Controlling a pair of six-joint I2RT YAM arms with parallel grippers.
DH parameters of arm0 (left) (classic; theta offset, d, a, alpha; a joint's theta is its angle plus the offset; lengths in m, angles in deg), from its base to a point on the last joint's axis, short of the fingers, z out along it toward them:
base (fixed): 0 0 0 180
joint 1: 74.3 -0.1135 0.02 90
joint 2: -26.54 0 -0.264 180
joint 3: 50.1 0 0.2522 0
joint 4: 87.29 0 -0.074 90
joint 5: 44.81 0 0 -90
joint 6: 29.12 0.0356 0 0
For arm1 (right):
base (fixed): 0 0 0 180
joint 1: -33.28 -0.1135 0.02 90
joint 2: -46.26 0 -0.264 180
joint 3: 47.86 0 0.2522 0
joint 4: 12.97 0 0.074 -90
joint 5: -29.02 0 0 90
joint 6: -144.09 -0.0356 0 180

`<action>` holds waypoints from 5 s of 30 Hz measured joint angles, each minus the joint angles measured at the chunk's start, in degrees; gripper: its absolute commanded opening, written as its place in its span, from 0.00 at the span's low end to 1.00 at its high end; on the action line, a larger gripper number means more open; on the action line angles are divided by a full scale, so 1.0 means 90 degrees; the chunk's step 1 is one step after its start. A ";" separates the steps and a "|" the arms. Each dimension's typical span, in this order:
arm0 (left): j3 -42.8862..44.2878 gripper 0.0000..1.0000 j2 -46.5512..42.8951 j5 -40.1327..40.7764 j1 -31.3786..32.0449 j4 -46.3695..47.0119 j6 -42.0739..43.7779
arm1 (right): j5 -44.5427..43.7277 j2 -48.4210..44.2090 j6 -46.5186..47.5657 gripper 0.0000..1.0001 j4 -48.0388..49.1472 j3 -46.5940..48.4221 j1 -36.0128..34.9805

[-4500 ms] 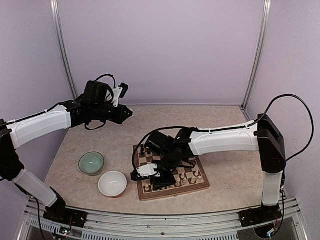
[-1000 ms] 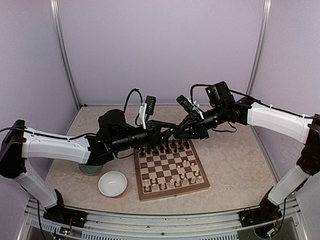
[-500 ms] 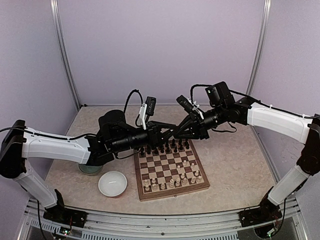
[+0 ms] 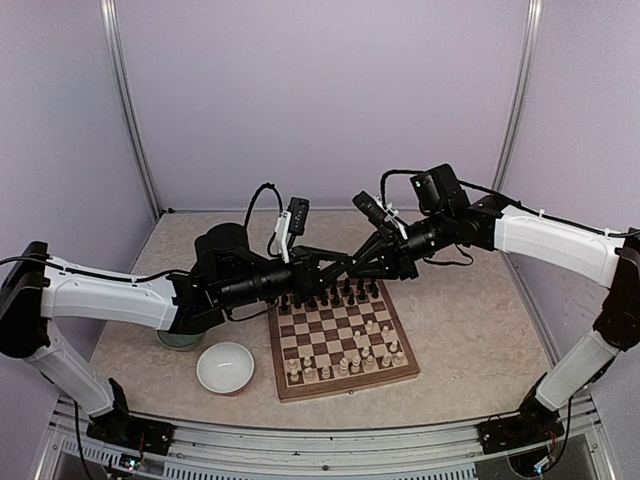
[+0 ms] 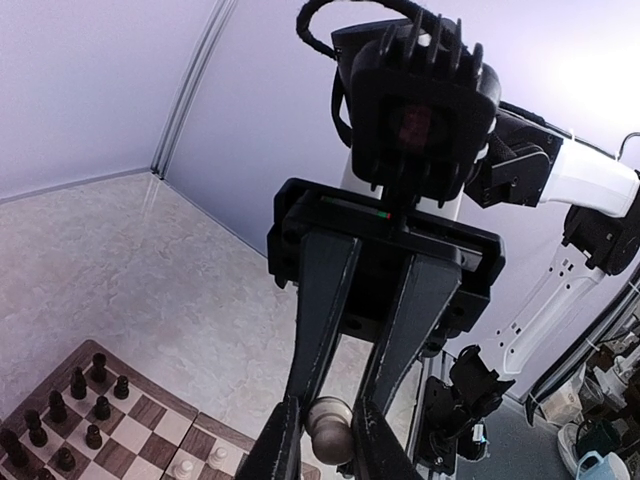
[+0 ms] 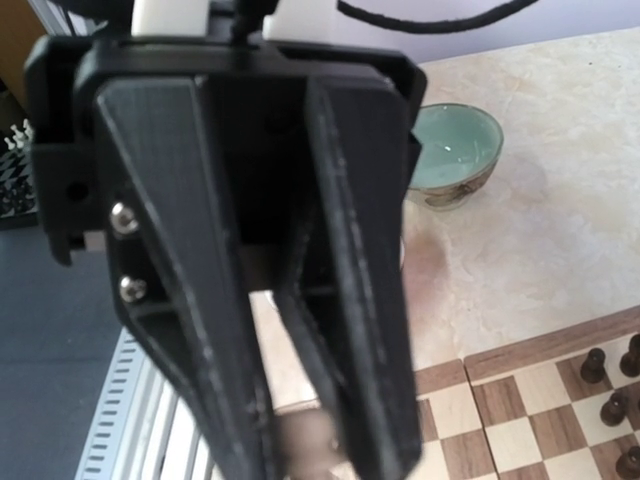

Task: Set up the chess pieces on the board
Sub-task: Pass from the right arm to the left, then place the pawn on c2, then pick up the pawn from the chessboard.

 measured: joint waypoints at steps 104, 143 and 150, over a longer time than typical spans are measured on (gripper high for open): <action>0.3130 0.36 0.2472 0.1139 0.0578 -0.8349 0.2917 | -0.2140 -0.1324 0.2084 0.61 0.0554 -0.2225 0.1596; 0.2084 0.49 0.0250 0.0420 -0.2023 -0.4660 0.1105 | -0.4041 0.1940 0.3150 0.32 -0.1792 0.0049 -0.0233; 0.2110 0.49 0.0238 0.0330 -0.2016 -0.4634 0.1129 | -0.4155 0.2052 0.3126 0.21 -0.1819 0.0177 -0.0342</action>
